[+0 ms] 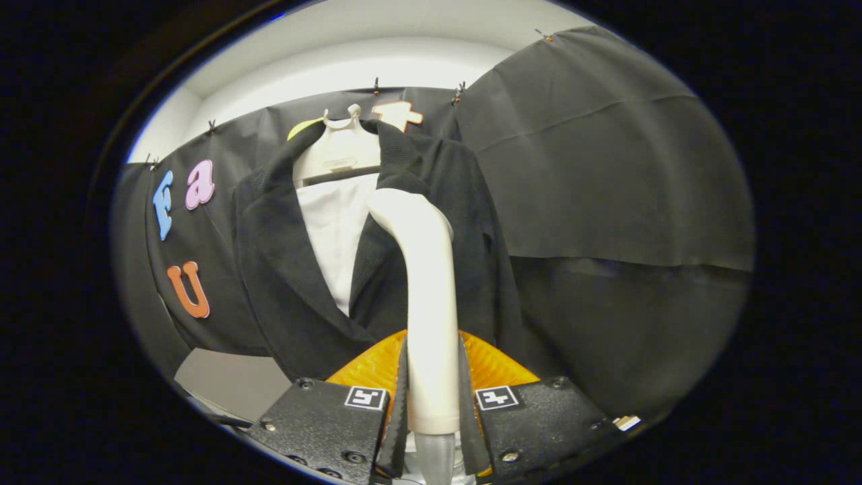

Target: Iron the clothes twice with a garment steamer, once on the left side and once on the right side.

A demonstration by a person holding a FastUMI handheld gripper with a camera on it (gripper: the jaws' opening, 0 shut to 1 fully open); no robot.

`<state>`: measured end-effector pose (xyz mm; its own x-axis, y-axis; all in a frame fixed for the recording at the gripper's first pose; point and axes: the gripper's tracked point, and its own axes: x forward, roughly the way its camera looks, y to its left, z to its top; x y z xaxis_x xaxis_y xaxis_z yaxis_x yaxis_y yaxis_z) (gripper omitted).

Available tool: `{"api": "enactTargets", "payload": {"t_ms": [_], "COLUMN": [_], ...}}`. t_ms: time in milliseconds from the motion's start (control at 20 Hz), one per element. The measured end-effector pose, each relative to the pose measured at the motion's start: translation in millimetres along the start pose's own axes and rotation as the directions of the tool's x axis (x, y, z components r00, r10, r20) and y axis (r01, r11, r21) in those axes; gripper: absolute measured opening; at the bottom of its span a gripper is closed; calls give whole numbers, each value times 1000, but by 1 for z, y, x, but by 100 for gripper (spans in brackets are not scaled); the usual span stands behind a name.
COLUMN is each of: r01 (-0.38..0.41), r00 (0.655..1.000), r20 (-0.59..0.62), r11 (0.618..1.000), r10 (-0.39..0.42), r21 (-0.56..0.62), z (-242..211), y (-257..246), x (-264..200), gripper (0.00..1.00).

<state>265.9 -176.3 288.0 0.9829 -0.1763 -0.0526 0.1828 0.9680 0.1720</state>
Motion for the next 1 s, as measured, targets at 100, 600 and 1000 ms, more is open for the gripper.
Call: {"api": "enactTargets", "payload": {"t_ms": [100,600,1000], "r01": [-1,8,15], "r00": [1000,997,990], "r20": [-12,-73,-138], "r11": [1000,999,998], "r10": [0,-11,-24], "r21": [-5,-46,-67], "z": [-8,-49,-90], "y": [1,1,2], "x": [1,-1,-1], "gripper": [35,35,35]}}
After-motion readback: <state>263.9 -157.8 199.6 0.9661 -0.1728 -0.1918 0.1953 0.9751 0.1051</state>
